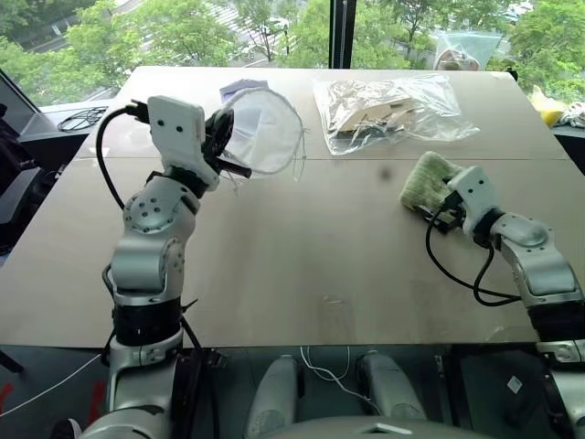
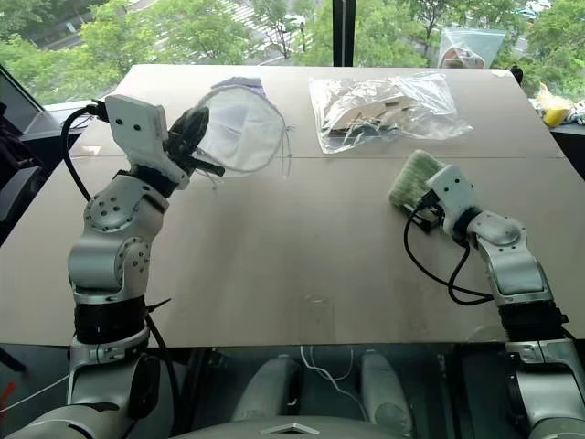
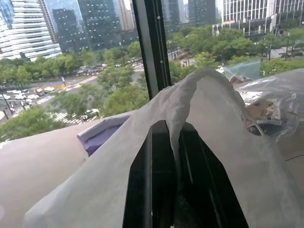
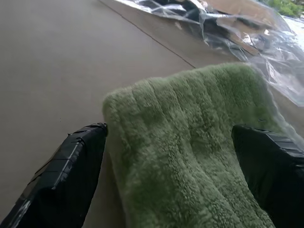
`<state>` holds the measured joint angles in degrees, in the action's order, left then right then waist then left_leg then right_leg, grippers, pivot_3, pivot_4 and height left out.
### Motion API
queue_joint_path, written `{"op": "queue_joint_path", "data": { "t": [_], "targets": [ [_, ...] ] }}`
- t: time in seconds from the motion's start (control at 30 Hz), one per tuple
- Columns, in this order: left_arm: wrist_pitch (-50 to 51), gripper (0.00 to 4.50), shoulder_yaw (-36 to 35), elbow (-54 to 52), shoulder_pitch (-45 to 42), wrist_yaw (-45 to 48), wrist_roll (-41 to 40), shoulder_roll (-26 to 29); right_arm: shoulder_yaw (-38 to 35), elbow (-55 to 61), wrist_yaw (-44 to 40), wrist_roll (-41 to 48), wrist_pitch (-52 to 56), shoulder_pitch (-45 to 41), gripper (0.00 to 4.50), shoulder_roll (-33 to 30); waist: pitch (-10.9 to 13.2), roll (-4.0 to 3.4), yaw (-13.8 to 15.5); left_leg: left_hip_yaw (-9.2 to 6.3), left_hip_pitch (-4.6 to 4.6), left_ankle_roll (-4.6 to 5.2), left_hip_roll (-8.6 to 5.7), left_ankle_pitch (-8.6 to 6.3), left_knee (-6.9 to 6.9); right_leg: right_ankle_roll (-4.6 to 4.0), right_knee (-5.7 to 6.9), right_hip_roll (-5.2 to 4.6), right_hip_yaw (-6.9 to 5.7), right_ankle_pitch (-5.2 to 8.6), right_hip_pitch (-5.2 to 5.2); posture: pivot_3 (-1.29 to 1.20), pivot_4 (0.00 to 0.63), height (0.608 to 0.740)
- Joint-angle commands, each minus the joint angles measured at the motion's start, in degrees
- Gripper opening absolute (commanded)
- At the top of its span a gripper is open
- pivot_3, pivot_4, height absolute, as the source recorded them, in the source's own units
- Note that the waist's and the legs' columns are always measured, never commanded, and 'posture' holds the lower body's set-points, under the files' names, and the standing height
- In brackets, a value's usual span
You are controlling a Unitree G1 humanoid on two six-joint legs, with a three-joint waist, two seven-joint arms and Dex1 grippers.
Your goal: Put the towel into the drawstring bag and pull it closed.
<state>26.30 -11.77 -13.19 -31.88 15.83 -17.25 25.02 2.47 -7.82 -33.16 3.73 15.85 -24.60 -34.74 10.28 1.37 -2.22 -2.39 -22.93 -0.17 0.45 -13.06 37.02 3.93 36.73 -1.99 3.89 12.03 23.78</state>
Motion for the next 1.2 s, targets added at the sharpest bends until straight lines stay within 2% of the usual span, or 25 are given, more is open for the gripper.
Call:
{"op": "queue_joint_path", "data": {
  "t": [0.03, 0.23, 0.43, 0.67, 0.9, 0.93, 0.97, 1.03, 1.07, 1.13, 1.2],
  "targets": [
    [0.75, 0.08, -2.15, 1.45, -2.61, 0.75, -2.45, 0.15, 4.46, -0.68, -0.62, -7.14, -4.43, -2.34, 4.5, -2.6, 0.0, 0.0, -0.32, 0.01, 0.03, 0.0, 0.0, 0.0, -0.01, 0.01, 0.01, 0.0, 0.02, 0.0, 0.0, 0.0, 0.15, 0.74],
    [0.01, 0.08, -1.29, 2.84, -2.93, 2.7, -2.22, 1.35, 4.86, -8.15, 3.08, -10.12, -7.8, -5.73, 4.5, -0.04, 0.01, 0.01, -0.24, 0.03, 0.07, 0.0, 0.03, 0.01, 0.06, 0.1, 0.02, 0.04, 0.03, 0.04, -0.03, 0.0, 0.15, 0.74],
    [-0.51, 0.08, -0.88, 2.67, -1.58, 3.48, -1.56, 1.55, 2.85, -19.39, 8.94, -11.27, -4.99, -11.35, 4.5, 2.64, 0.01, 0.02, -0.18, 0.04, 0.07, 0.0, 0.03, 0.01, 0.1, 0.05, 0.04, 0.03, 0.06, -0.05, -0.04, 0.0, 0.15, 0.74],
    [-0.77, 0.08, -0.69, 2.54, -1.19, 3.5, -1.31, 1.54, -6.56, -35.03, 17.53, -4.59, 7.52, -19.79, 4.5, 7.17, 0.0, 0.03, 0.05, 0.02, 0.1, 0.0, 0.02, 0.01, 0.15, 0.04, 0.04, 0.02, 0.06, -0.08, -0.12, 0.0, 0.15, 0.74],
    [-0.31, 0.08, -1.27, 2.04, -0.5, 2.76, -1.47, 1.36, -15.67, -43.16, 23.33, 2.89, 17.82, -24.55, 4.5, 8.94, -0.05, 0.11, 0.53, -0.1, 0.08, 0.01, -0.05, 0.01, 0.17, 0.03, 0.02, 0.02, 0.04, -0.09, -0.2, 0.0, 0.15, 0.74],
    [-0.16, 0.01, -1.33, 1.92, -0.33, 2.61, -1.55, 1.25, -16.43, -43.72, 23.98, 3.43, 18.27, -24.67, 3.99, 9.01, -0.07, 0.14, 0.55, -0.12, 0.08, 0.01, -0.06, 0.01, 0.16, 0.03, 0.02, 0.02, 0.02, -0.09, -0.2, 0.0, 0.15, 0.74],
    [-0.05, 0.01, -1.33, 1.81, -0.17, 2.5, -1.61, 1.15, -16.97, -44.08, 24.42, 3.8, 18.57, -24.71, 3.75, 9.05, -0.09, 0.18, 0.55, -0.15, 0.08, 0.01, -0.06, 0.01, 0.15, 0.03, 0.02, 0.02, -0.01, -0.08, -0.2, 0.0, 0.15, 0.74],
    [0.36, 0.01, -1.42, 1.59, 0.05, 2.38, -1.93, 1.08, -17.63, -44.14, 24.99, 4.34, 18.94, -24.66, 2.9, 9.22, -0.12, 0.22, 0.54, -0.2, 0.07, 0.01, -0.06, 0.01, 0.12, 0.03, 0.02, 0.02, -0.06, -0.08, -0.2, 0.0, 0.15, 0.74],
    [0.62, 0.01, -1.48, 1.53, 0.13, 2.35, -2.16, 1.02, -17.94, -44.03, 25.21, 4.62, 18.93, -24.62, 2.64, 9.35, -0.12, 0.23, 0.5, -0.22, 0.07, 0.01, -0.06, 0.01, 0.12, 0.03, 0.02, 0.02, -0.08, -0.08, -0.2, 0.0, 0.15, 0.74],
    [1.15, 0.01, -1.52, 1.52, 0.29, 2.21, -2.7, 0.66, -18.68, -43.57, 25.33, 5.31, 18.65, -24.47, 1.59, 9.63, -0.13, 0.23, 0.34, -0.23, 0.06, 0.01, -0.05, 0.01, 0.1, 0.03, 0.02, 0.02, -0.09, -0.08, -0.21, 0.0, 0.15, 0.74],
    [1.61, 0.01, -1.53, 1.59, 0.43, 2.54, -3.56, 0.35, -19.05, -42.58, 25.02, 5.91, 17.85, -24.29, 0.78, 9.95, -0.13, 0.24, 0.14, -0.24, 0.06, 0.01, -0.05, 0.01, 0.11, 0.03, 0.01, 0.02, -0.09, -0.08, -0.21, 0.0, 0.15, 0.74]
  ]
}}
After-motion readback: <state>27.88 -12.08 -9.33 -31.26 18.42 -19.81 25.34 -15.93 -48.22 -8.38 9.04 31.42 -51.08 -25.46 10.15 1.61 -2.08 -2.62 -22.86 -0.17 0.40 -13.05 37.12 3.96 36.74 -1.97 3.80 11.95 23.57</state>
